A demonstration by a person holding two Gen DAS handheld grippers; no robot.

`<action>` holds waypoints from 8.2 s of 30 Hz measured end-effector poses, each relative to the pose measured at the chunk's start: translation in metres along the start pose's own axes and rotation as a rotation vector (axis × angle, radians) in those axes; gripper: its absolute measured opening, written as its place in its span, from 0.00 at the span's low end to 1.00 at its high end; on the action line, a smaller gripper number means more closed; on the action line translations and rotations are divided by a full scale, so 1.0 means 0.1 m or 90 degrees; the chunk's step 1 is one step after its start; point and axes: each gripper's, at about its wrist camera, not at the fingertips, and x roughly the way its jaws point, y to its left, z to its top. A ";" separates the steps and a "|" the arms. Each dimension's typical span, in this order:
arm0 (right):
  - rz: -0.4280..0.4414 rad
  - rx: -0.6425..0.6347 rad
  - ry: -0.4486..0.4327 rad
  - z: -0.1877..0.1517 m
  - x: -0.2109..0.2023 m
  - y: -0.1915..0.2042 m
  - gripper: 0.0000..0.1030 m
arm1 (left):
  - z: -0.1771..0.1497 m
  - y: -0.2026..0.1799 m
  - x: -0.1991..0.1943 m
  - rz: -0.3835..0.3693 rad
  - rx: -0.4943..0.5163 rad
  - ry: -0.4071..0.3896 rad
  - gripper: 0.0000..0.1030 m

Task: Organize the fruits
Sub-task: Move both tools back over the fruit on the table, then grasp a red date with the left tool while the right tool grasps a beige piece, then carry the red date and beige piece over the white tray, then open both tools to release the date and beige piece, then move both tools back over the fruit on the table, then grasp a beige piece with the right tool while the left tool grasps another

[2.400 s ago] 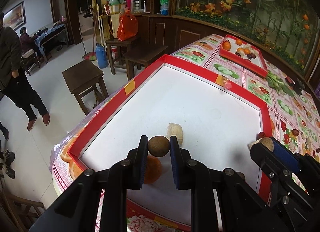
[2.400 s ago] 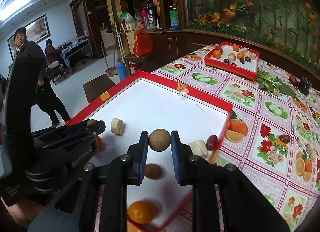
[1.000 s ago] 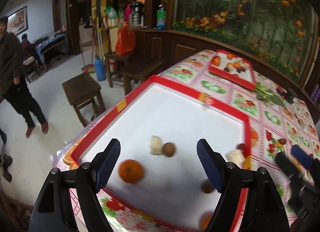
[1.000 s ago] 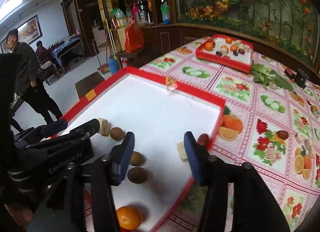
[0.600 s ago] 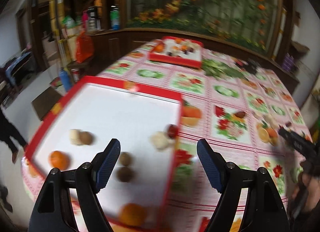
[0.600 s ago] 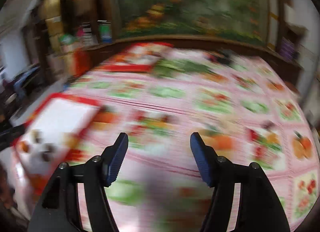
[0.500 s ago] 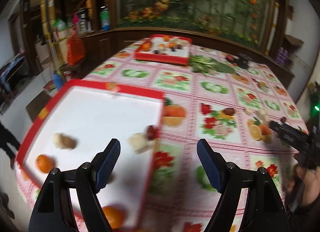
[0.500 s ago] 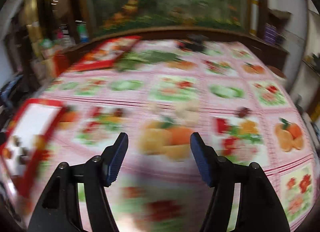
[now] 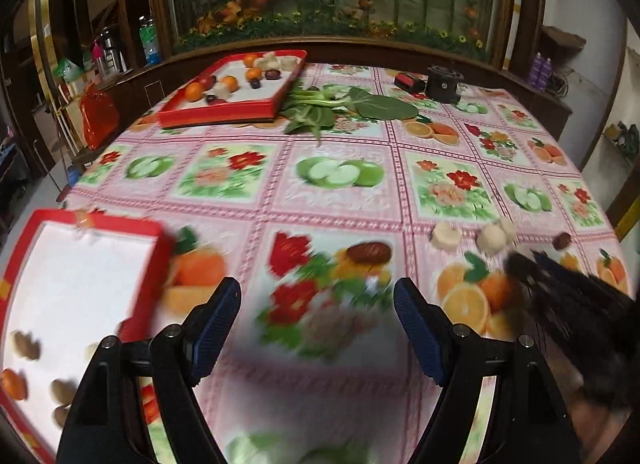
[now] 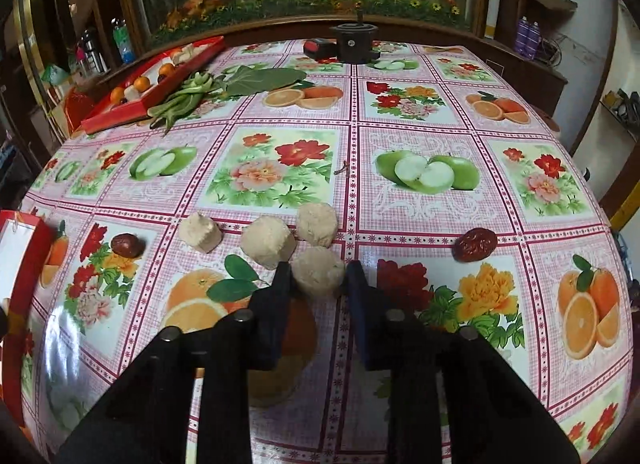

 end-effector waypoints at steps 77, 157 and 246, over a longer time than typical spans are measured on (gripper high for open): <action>0.138 -0.121 -0.105 -0.81 -1.50 1.48 0.29 | -0.89 1.58 -1.16 0.048 -0.143 -0.047 0.31; 0.249 -0.242 -0.038 -0.41 -0.74 3.24 0.29 | -0.74 2.66 -0.82 0.188 -0.242 0.006 0.32; 0.007 0.094 -0.054 -0.03 -0.39 -0.42 0.25 | -0.15 -0.55 0.07 -0.051 0.074 0.023 0.25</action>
